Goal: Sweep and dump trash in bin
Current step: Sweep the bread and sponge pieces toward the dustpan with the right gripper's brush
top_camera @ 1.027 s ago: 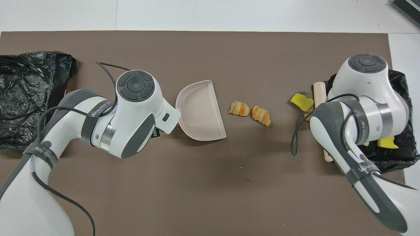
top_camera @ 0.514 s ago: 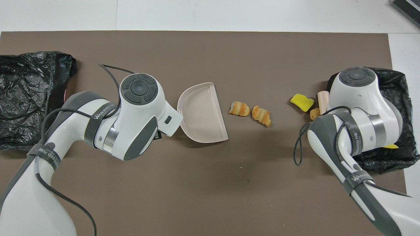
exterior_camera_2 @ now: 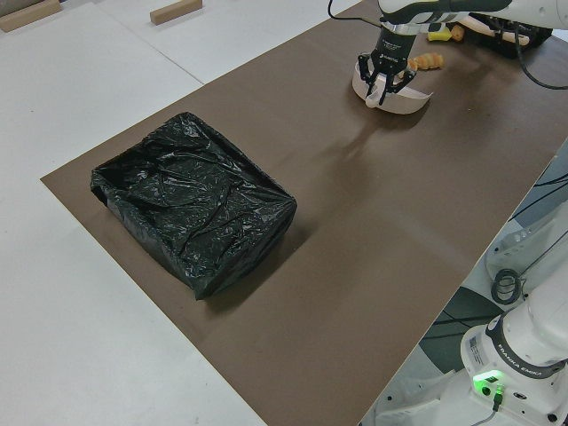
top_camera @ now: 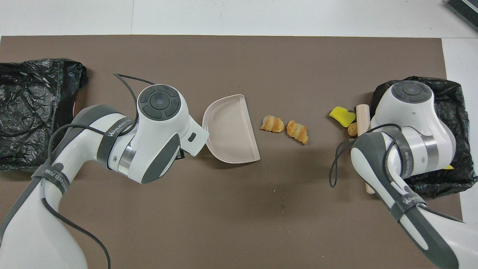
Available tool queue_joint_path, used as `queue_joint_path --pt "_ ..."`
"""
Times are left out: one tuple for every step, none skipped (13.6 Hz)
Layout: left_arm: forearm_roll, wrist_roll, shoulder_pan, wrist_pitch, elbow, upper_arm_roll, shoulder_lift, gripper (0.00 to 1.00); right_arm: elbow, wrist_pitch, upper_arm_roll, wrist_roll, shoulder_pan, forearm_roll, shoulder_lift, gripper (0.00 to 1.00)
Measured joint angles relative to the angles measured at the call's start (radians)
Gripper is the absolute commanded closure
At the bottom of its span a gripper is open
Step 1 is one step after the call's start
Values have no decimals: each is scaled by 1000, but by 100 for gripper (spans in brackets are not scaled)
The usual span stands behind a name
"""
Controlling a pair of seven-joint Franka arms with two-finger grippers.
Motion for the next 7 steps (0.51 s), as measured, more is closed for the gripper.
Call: queue_joint_path --pt "0 0 0 0 0 0 0 100 -1 0 4 0 3 30 0 100" --pt "0 0 0 0 0 0 0 100 -1 1 5 1 12 65 1 100" --pt "0 0 0 0 0 0 0 100 -1 1 6 3 23 109 1 100" --pt "0 0 0 0 0 0 0 100 -1 1 7 6 36 160 1 100" --pt "0 0 0 0 0 0 0 100 -1 1 7 18 50 206 1 100" --pt "0 0 0 0 0 0 0 100 -1 1 8 49 70 238 2 100" --pt "0 0 0 0 0 0 0 100 0 1 9 93 95 259 2 100"
